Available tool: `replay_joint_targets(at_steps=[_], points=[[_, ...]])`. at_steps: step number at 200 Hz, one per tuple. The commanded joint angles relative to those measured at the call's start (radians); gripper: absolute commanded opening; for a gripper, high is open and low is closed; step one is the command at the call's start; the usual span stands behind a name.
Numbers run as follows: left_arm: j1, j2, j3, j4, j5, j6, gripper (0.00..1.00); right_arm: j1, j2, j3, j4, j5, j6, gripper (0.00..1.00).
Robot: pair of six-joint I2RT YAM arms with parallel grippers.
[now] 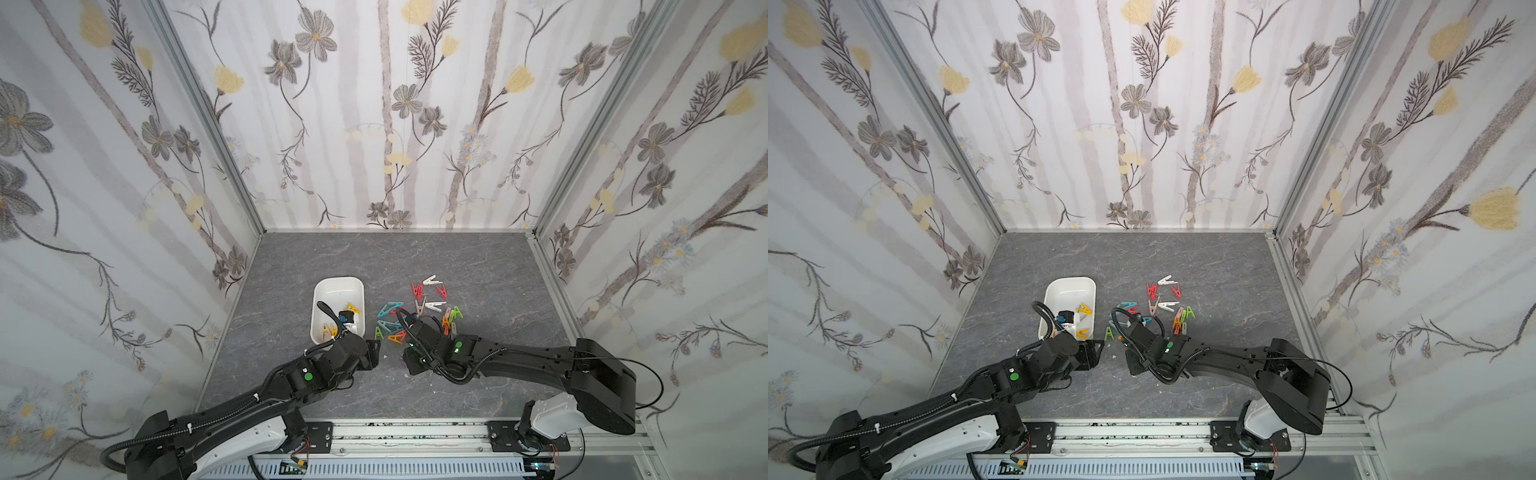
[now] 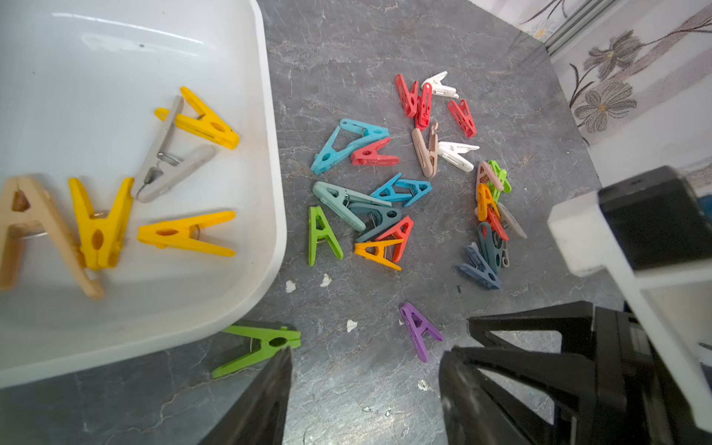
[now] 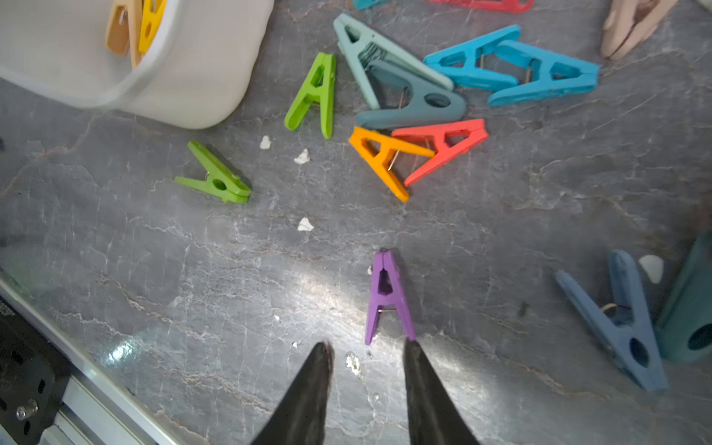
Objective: Put the clothespins into the storage box
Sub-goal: Pick up the clothespin from the center of the board.
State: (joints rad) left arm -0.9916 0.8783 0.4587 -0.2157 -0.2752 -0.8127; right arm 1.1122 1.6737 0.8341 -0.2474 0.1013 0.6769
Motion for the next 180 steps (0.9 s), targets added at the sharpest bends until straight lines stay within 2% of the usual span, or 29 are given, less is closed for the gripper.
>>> replay_joint_targets(at_steps=[1,56,111,152,180], points=[[-0.014,0.02,-0.025,0.069,-0.018,-0.078,0.61,0.023,0.042,0.012,0.019,0.004,0.044,0.36],[-0.014,0.005,-0.05,0.074,-0.05,-0.092,0.61,0.033,0.121,0.038,0.017,0.037,0.05,0.34],[-0.015,0.014,-0.047,0.082,-0.057,-0.085,0.61,0.032,0.184,0.074,-0.01,0.075,0.047,0.21],[0.003,0.004,-0.026,0.051,-0.086,-0.054,0.62,0.032,0.167,0.093,-0.023,0.104,0.043,0.1],[0.072,-0.029,0.017,-0.006,-0.111,0.009,0.62,0.032,0.107,0.115,-0.034,0.113,0.019,0.06]])
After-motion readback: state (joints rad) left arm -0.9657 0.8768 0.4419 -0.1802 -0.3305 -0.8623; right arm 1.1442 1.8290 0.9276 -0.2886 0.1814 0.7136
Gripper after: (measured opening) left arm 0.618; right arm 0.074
